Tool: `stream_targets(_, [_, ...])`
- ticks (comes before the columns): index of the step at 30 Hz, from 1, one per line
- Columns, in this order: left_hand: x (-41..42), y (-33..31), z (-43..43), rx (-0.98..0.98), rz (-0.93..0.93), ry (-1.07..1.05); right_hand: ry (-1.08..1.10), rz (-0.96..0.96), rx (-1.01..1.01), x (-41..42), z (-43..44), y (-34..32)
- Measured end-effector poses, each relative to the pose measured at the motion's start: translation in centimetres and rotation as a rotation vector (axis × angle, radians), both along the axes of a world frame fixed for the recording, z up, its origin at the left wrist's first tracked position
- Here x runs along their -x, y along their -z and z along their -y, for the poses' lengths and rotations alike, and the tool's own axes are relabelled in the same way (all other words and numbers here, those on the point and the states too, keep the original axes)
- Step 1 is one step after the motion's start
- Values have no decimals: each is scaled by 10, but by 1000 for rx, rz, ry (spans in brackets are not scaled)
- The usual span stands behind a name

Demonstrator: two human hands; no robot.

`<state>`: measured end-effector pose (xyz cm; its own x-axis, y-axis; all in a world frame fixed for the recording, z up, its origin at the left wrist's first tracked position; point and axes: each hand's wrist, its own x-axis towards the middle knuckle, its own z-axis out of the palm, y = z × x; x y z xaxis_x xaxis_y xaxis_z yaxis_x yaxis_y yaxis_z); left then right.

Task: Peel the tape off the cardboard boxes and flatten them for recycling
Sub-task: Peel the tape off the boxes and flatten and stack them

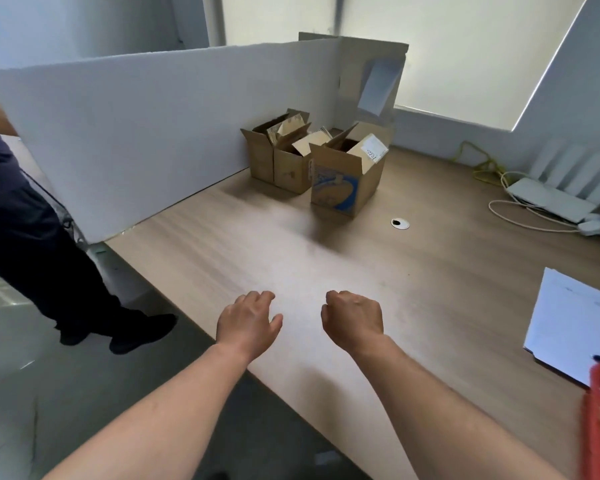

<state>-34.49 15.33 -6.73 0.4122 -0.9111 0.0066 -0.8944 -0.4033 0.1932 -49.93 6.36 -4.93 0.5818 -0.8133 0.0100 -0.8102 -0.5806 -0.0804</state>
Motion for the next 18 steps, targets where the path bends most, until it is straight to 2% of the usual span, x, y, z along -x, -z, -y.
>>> stream_targets(7, [-56, -4, 95, 63, -19, 86, 87, 1, 6, -51, 73, -3])
stream_targets(18, [-181, -48, 262, 165, -125, 342, 309, 45, 8, -152, 184, -22])
